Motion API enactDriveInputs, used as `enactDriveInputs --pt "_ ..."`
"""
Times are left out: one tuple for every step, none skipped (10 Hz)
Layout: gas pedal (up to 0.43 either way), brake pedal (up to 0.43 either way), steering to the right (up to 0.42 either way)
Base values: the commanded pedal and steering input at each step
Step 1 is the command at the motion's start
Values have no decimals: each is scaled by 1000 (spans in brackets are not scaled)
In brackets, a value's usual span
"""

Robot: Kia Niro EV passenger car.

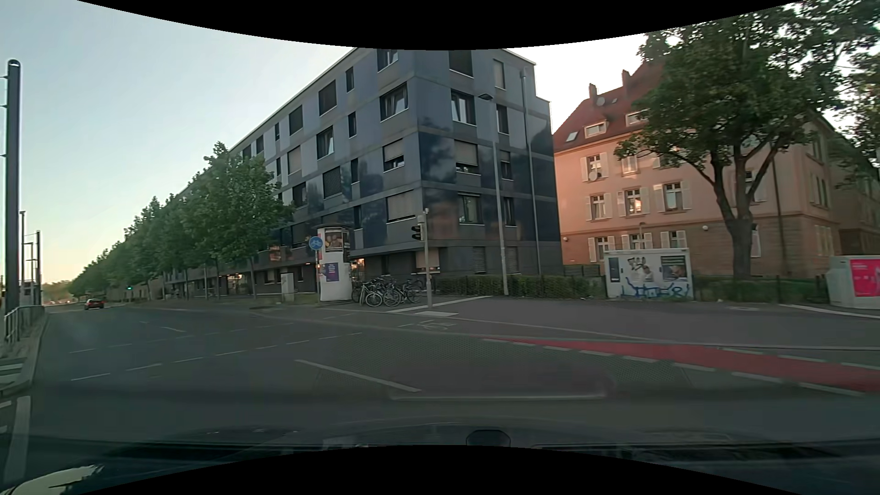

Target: Follow the waypoints while adhering to traffic rules and regulations

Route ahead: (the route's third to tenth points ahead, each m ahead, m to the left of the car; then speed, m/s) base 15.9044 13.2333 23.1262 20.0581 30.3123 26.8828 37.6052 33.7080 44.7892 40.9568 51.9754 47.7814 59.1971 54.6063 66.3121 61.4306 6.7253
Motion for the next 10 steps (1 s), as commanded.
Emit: enactDriveInputs --pt "138 0 -268" --pt "150 0 -268" --pt "157 0 -268" --pt "169 0 -267" --pt "169 0 -266" --pt "169 0 -262" --pt "169 0 -258" --pt "169 0 -252" --pt "189 0 -244" --pt "189 0 -238"
